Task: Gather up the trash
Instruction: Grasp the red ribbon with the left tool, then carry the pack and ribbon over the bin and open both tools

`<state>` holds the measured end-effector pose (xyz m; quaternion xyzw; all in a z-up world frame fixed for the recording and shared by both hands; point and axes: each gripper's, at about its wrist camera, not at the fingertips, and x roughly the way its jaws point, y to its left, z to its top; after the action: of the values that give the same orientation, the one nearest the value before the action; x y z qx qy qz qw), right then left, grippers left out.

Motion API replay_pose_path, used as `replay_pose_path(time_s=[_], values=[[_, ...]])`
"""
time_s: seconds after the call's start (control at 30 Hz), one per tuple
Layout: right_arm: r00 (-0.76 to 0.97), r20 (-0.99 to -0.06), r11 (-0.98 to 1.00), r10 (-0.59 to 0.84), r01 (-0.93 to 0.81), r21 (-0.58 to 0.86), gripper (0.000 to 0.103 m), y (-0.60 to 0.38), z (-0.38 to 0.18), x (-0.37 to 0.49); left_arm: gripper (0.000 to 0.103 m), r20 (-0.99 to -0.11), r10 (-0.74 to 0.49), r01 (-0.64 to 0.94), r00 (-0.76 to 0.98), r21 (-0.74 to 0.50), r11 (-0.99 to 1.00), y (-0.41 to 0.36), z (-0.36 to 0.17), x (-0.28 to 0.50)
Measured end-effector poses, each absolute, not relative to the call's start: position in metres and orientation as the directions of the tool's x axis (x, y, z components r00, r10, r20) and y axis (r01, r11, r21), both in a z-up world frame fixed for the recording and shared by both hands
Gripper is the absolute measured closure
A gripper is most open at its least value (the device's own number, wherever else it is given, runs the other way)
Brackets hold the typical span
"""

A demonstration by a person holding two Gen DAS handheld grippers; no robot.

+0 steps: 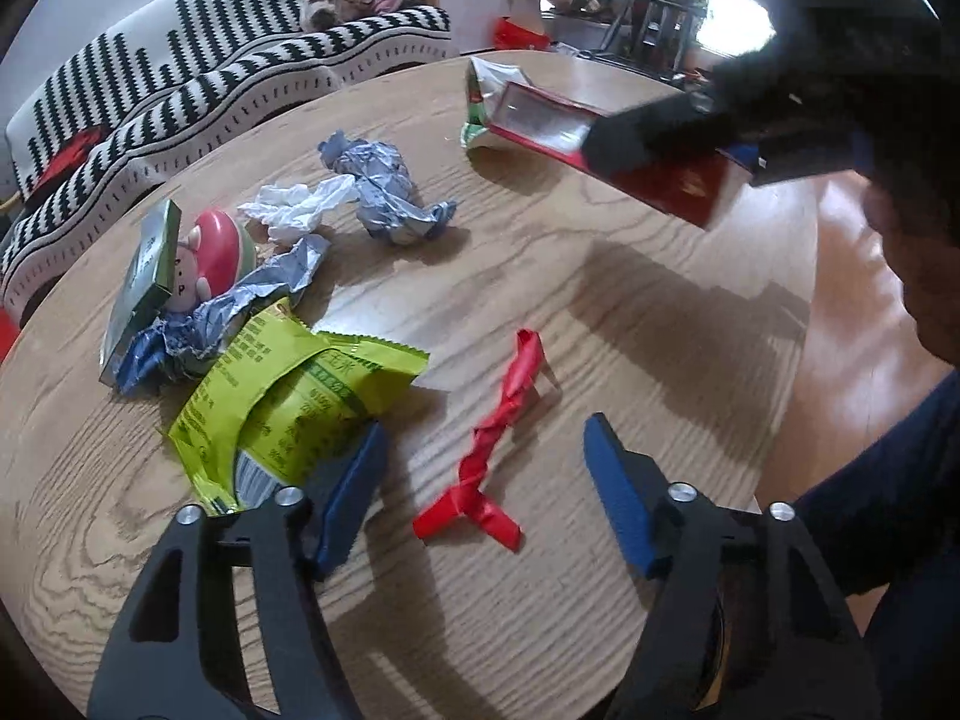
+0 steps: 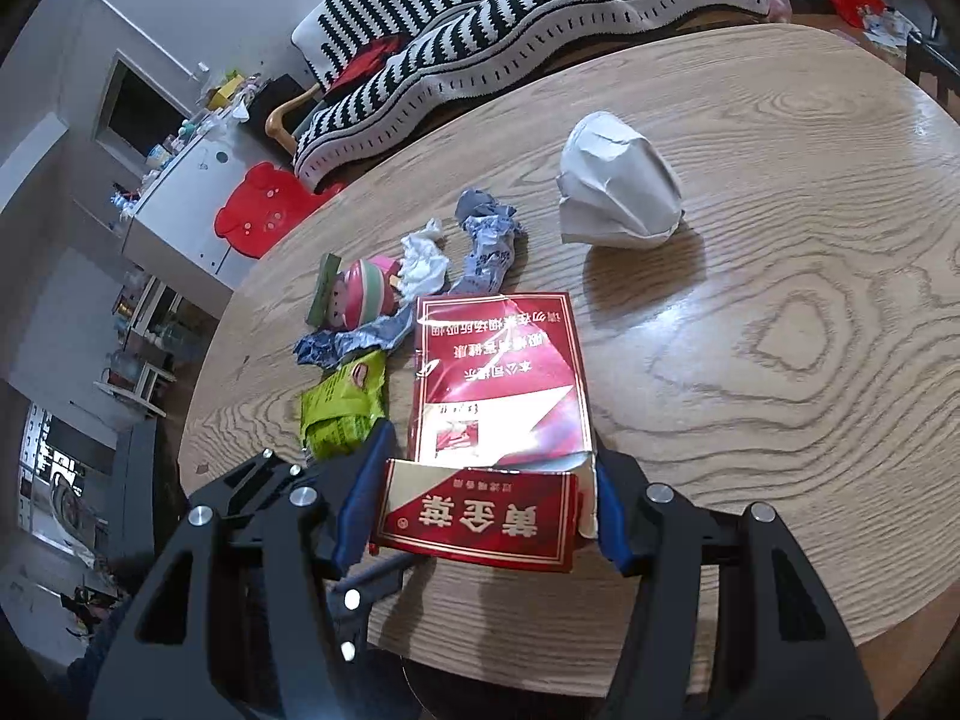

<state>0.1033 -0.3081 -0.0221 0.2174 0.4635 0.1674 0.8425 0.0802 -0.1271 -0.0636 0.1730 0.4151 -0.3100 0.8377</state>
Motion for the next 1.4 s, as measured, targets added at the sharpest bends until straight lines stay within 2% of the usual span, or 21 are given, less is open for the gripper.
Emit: replay_pose_path(time_s=[0.1, 0.17, 0.2, 0.27, 0.6, 0.9, 1.13, 1.4], values=[[0.51, -0.712, 0.852, 0.483, -0.087, 0.517, 0.044, -0.308, -0.022, 0.1, 0.056, -0.798, -0.37, 0.653, 0.475, 0.038, 0.756, -0.129, -0.062, 0.077], [0.508, -0.715, 0.854, 0.481, -0.088, 0.512, 0.044, -0.309, -0.024, 0.095, 0.078, -0.796, -0.364, 0.647, 0.483, 0.044, 0.762, -0.128, -0.061, 0.075], [0.507, -0.719, 0.858, 0.476, -0.088, 0.506, 0.044, -0.309, -0.025, 0.093, 0.081, -0.797, -0.358, 0.639, 0.487, 0.045, 0.768, -0.127, -0.061, 0.074], [0.504, -0.724, 0.862, 0.471, -0.092, 0.498, 0.044, -0.307, -0.026, 0.09, 0.094, -0.796, -0.331, 0.605, 0.506, 0.054, 0.794, -0.126, -0.06, 0.072], [0.5, -0.766, 0.91, 0.405, -0.133, 0.394, 0.045, -0.283, -0.021, 0.067, 0.097, -0.799, -0.294, 0.499, 0.525, 0.009, 0.866, -0.095, -0.036, 0.04], [0.538, -0.748, 0.922, 0.388, -0.211, 0.326, 0.045, -0.253, -0.003, 0.013, 0.097, -0.809, -0.252, 0.428, 0.532, 0.0, 0.904, -0.058, -0.024, -0.01], [0.543, -0.747, 0.923, 0.383, -0.264, 0.282, 0.045, -0.234, -0.003, -0.028, 0.097, -0.808, -0.245, 0.408, 0.537, -0.006, 0.913, -0.04, -0.029, -0.049], [0.481, -0.774, 0.902, 0.412, -0.336, 0.272, 0.045, -0.216, -0.023, -0.067, 0.097, -0.856, -0.231, 0.408, 0.463, -0.025, 0.912, -0.028, -0.07, -0.086]])
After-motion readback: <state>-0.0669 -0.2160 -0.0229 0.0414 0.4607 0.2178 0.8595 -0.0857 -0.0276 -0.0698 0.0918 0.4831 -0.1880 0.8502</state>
